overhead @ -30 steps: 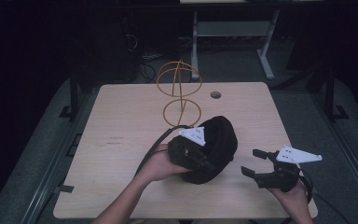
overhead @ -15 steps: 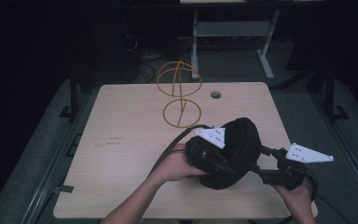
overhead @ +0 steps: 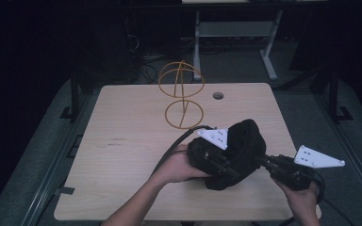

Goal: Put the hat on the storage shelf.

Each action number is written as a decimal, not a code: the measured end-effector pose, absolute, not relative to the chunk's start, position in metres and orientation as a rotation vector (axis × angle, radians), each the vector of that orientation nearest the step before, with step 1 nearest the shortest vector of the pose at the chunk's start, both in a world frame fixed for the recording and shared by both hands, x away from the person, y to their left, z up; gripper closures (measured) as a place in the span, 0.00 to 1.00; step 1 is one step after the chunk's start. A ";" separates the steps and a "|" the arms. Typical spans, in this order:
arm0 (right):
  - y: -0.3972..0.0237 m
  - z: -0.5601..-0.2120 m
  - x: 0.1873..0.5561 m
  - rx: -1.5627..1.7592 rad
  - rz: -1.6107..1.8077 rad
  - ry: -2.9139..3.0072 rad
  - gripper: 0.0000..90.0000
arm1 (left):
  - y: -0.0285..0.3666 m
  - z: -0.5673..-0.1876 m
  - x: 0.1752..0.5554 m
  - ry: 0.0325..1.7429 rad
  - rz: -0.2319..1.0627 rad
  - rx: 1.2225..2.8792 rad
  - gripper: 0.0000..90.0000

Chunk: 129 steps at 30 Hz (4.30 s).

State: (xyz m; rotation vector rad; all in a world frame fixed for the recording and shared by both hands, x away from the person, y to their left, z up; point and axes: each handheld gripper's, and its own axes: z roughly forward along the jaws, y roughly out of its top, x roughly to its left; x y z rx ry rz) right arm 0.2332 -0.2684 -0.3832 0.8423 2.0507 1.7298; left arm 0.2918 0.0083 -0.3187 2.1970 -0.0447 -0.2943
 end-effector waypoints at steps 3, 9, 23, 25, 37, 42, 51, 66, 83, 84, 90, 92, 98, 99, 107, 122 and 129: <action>-0.269 -0.376 0.231 0.838 1.747 2.035 0.95 | 0.018 -0.320 0.294 -0.010 -0.286 2.192 0.81; -0.262 -0.356 0.231 0.802 1.768 2.040 0.95 | 0.032 -0.320 0.296 0.022 -0.266 2.152 0.79; -0.247 -0.329 0.248 0.822 1.698 2.068 0.95 | 0.066 -0.311 0.295 0.105 -0.064 2.143 0.62; -0.249 -0.327 0.249 0.833 1.696 2.064 0.95 | 0.074 -0.311 0.294 0.114 -0.056 2.124 0.61; -0.266 -0.304 0.265 0.932 1.658 2.021 0.95 | 0.136 -0.328 0.295 0.260 0.073 2.145 0.51; -0.271 -0.292 0.275 0.949 1.658 1.994 0.95 | 0.167 -0.350 0.299 0.373 0.108 2.151 0.48; -0.270 -0.277 0.288 0.971 1.624 1.992 0.95 | 0.196 -0.375 0.301 0.475 0.163 2.174 0.40; -0.268 -0.259 0.306 0.981 1.574 1.990 0.95 | 0.211 -0.407 0.300 0.561 0.243 2.223 0.32; -0.259 -0.226 0.327 0.952 1.558 1.983 0.95 | 0.231 -0.419 0.306 0.647 0.274 2.198 0.29; -0.258 -0.224 0.329 0.950 1.561 1.982 0.95 | 0.231 -0.420 0.307 0.650 0.274 2.193 0.29; -0.247 -0.208 0.345 0.933 1.558 1.986 0.95 | 0.231 -0.420 0.308 0.652 0.280 2.190 0.29; -0.243 -0.204 0.350 0.922 1.557 1.988 0.95 | 0.232 -0.421 0.308 0.651 0.282 2.187 0.29; -0.227 -0.191 0.366 0.906 1.556 1.993 0.95 | 0.233 -0.422 0.309 0.656 0.282 2.195 0.29; -0.227 -0.191 0.366 0.906 1.556 1.993 0.95 | 0.233 -0.422 0.309 0.656 0.282 2.195 0.29; -0.198 -0.175 0.390 0.877 1.538 2.012 0.95 | 0.236 -0.423 0.312 0.659 0.285 2.177 0.29; -0.145 -0.172 0.444 0.923 1.563 2.047 0.95 | 0.238 -0.423 0.313 0.668 0.284 2.164 0.29; -0.123 -0.175 0.468 0.927 1.476 2.109 0.95 | 0.241 -0.425 0.315 0.673 0.280 2.171 0.29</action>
